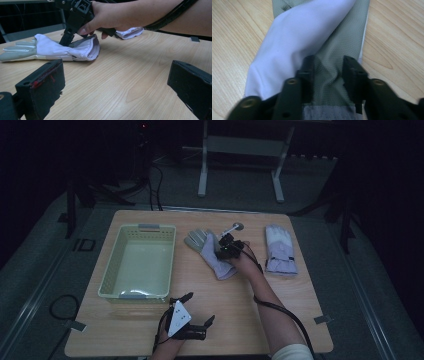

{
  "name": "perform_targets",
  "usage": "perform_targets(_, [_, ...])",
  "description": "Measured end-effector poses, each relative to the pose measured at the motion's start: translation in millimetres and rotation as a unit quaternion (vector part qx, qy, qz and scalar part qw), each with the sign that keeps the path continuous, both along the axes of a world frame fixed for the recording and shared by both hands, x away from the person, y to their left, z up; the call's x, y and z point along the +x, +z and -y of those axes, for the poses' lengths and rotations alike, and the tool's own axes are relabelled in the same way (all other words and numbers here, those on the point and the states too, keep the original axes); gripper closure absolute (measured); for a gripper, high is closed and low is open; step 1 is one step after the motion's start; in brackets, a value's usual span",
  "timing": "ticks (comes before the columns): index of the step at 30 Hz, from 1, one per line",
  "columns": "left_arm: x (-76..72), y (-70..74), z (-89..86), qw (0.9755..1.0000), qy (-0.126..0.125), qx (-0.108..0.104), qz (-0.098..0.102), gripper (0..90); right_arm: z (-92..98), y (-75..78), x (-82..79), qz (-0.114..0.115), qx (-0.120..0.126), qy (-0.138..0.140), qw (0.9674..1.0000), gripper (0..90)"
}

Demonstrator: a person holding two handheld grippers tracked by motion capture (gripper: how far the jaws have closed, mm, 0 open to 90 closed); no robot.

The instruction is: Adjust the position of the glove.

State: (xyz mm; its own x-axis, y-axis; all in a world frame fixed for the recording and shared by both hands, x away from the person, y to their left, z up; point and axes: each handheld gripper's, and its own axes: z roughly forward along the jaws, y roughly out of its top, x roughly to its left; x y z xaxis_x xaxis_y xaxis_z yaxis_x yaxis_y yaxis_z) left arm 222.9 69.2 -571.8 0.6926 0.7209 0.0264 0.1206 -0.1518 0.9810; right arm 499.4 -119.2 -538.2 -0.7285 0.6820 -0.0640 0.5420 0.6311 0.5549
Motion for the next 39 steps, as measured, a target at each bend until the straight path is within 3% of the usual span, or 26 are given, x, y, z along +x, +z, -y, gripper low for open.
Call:
perform_targets(2, [0.2,0.0,-0.2,1.0000,0.000,-0.001,-0.001,1.3,-0.2,0.5,-0.9,-0.002,0.003,-0.007,1.0000,77.8])
perform_targets(5, [0.3,0.0,-0.2,1.0000,0.000,-0.002,-0.001,1.3,-0.5,2.1,-2.7,-0.002,0.012,-0.026,0.9996,84.9])
perform_targets(8, [0.3,0.0,-0.3,1.0000,0.000,-0.003,-0.002,1.3,3.3,9.4,-7.5,-0.004,0.047,-0.060,0.9971,86.9])
perform_targets(10, [0.6,0.0,-0.4,1.0000,0.001,-0.003,-0.003,1.3,7.6,14.7,-11.0,-0.012,0.077,-0.082,0.9936,87.0])
perform_targets(16, [0.3,0.0,0.1,1.0000,0.002,-0.001,-0.002,1.3,20.3,43.3,-30.8,0.011,0.110,-0.126,0.9858,87.3])
perform_targets(18, [0.4,0.1,0.2,1.0000,0.003,-0.001,-0.001,1.3,26.3,52.8,-38.5,0.012,0.133,-0.140,0.9810,87.3])
perform_targets(22, [0.5,0.1,0.1,1.0000,0.004,0.000,-0.001,1.3,36.0,68.3,-57.3,0.021,0.154,-0.165,0.9739,87.3])
perform_targets(26, [0.4,0.1,0.3,1.0000,0.005,0.002,-0.001,1.3,41.9,75.5,-77.3,0.028,0.181,-0.187,0.9651,87.2])
perform_targets(29, [0.5,0.2,0.4,1.0000,0.005,0.003,-0.001,1.3,44.4,77.5,-92.1,0.032,0.201,-0.202,0.9580,87.2])
perform_targets(31, [0.5,0.1,0.5,1.0000,0.005,0.003,0.000,1.4,43.5,77.0,-97.2,0.034,0.200,-0.202,0.9582,87.2])
perform_targets(33, [0.3,0.1,0.9,1.0000,0.005,0.003,0.001,1.3,45.2,68.4,-107.0,0.025,0.218,-0.219,0.9507,87.1])
perform_targets(36, [0.4,0.1,0.8,1.0000,0.005,0.003,0.000,1.3,45.3,55.1,-110.4,0.013,0.231,-0.232,0.9449,87.1])
perform_targets(37, [0.5,0.1,0.9,1.0000,0.005,0.002,0.000,1.3,45.0,50.9,-109.9,0.007,0.234,-0.234,0.9435,87.1])
perform_targets(39, [0.8,0.1,0.6,1.0000,0.005,0.001,-0.001,1.3,40.8,40.3,-108.4,0.001,0.223,-0.236,0.9458,87.1])
